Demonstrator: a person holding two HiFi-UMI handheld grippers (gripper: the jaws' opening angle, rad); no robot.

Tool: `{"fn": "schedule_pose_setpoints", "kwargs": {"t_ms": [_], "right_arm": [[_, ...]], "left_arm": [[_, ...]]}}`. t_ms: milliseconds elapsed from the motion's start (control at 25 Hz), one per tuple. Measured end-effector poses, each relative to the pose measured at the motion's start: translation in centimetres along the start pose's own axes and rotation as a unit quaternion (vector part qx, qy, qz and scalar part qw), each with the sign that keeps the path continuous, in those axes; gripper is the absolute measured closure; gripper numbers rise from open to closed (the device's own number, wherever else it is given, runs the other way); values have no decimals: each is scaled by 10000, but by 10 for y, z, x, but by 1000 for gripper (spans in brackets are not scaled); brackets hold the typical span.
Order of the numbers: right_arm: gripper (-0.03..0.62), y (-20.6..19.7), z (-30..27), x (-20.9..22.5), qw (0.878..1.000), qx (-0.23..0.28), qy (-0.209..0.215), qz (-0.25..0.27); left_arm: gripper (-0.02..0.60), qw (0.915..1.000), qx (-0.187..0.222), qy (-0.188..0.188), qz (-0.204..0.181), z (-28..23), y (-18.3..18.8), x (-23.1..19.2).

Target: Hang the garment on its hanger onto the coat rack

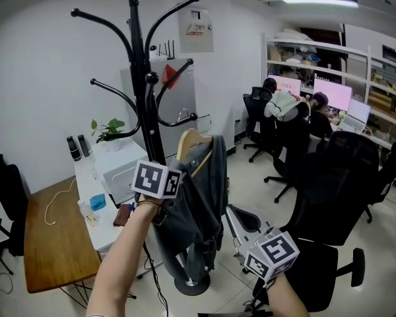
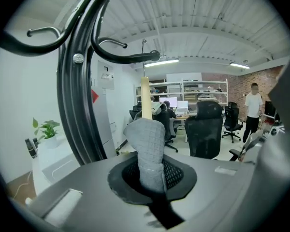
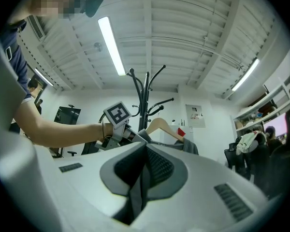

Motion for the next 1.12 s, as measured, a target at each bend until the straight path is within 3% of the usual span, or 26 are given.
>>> {"fn": "schedule_pose_setpoints", "kwargs": {"t_ms": [600,880,960,1040,1120], "right_arm": [[580,1,-23,-31,9996,-35,278,51],[580,1,-17,-36,9999,-53,112,59],[580,2,-16,-38,9999,-71,66,59],[580,1,-16,-38,9999,-97,10,40],[580,-1,-14,-39,9999,-126,-31,27]], "left_arm": [[561,9988,-106,291,386,4,-38,-13],[550,9990,81,371,242,0,-40,-12],[499,9989,321,238,232,1,-40,-11],[381,9986,477,214,104,3,-41,-9],[302,9977,618,264,-109,8,-46,-6]]}}
Point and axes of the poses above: the fingertips, and each gripper's own axes: z backward along the fingers, x to its right, y out of its top, the point moved 10 cm from there along z, backward along the fingers, and after that the axes turned 4 degrees about -y, right-handed, at the moved point
